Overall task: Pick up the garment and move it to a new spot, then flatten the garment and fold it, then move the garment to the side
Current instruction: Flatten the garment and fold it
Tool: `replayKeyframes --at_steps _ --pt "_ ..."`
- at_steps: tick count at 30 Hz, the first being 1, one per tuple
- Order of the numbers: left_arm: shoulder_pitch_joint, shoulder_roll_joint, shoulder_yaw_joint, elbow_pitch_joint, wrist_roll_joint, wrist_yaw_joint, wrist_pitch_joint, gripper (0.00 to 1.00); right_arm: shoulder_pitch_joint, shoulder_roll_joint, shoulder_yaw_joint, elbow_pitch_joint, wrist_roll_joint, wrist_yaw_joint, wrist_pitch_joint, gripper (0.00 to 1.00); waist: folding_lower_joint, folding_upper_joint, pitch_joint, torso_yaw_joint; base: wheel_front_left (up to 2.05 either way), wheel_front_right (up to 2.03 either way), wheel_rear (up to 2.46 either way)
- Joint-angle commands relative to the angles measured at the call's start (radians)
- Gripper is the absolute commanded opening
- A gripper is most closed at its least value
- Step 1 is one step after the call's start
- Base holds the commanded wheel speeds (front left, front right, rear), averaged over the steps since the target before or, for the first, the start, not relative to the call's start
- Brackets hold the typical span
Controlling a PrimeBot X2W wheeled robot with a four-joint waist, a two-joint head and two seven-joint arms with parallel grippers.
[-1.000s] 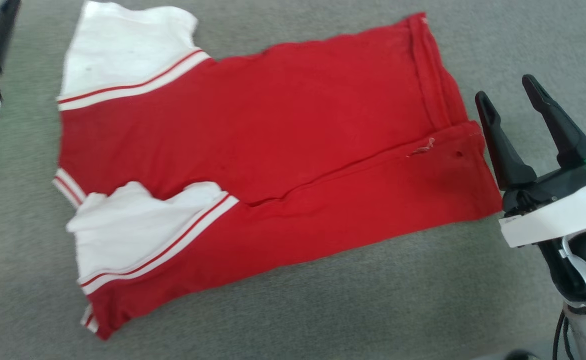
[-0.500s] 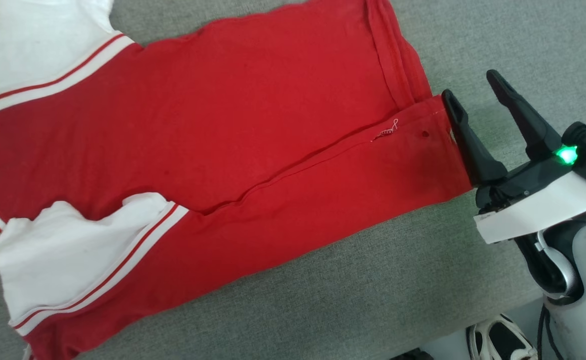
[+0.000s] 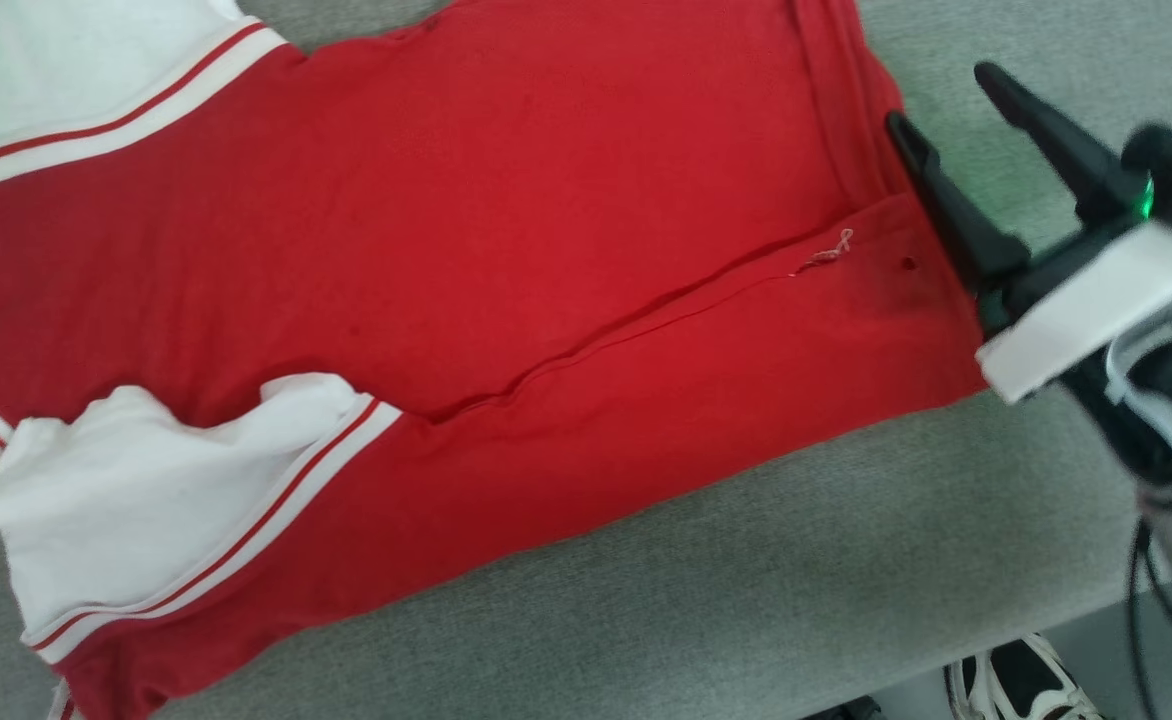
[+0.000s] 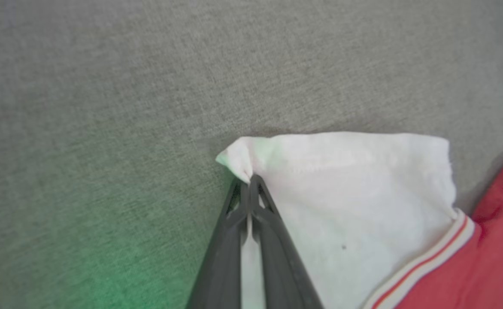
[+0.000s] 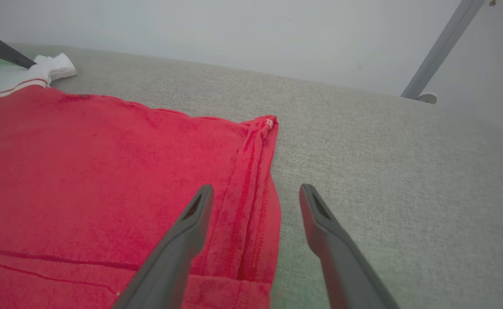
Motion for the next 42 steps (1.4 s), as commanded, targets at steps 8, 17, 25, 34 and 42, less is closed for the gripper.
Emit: replayKeyframes --at_steps 8,17,25,34,42 --pt "0.013 -0.063 -0.036 0.002 0.008 -0.024 -0.009 0.00 -0.263 -0.058 0.084 0.144 0.110 0.000 0.276 1.00 0.0000 0.0000 0.015 0.059 0.00 0.00 0.00" --pt "-0.005 -0.115 -0.041 -0.014 -0.009 -0.037 -0.042 0.00 -0.517 -0.080 0.180 0.338 0.211 0.000 0.594 1.00 0.0000 0.0000 0.041 0.124 0.00 0.00 0.00" --pt "-0.001 -0.142 -0.050 -0.042 -0.021 -0.039 -0.100 0.00 -0.569 -0.086 0.246 0.403 0.238 0.000 0.700 0.11 0.0000 0.0000 0.043 0.159 0.00 0.00 0.00" --pt "0.059 -0.132 -0.018 -0.160 -0.120 -0.039 -0.267 0.00 -0.545 -0.146 0.246 0.388 0.227 0.000 0.516 0.00 0.0000 0.0000 -0.055 0.218 0.00 0.00 0.00" --pt "0.209 -0.071 -0.024 -0.390 -0.196 -0.039 -0.402 0.00 -0.430 -0.217 0.248 0.332 0.261 0.000 0.444 0.00 0.0000 0.0000 -0.178 0.285 0.00 0.00 0.00"
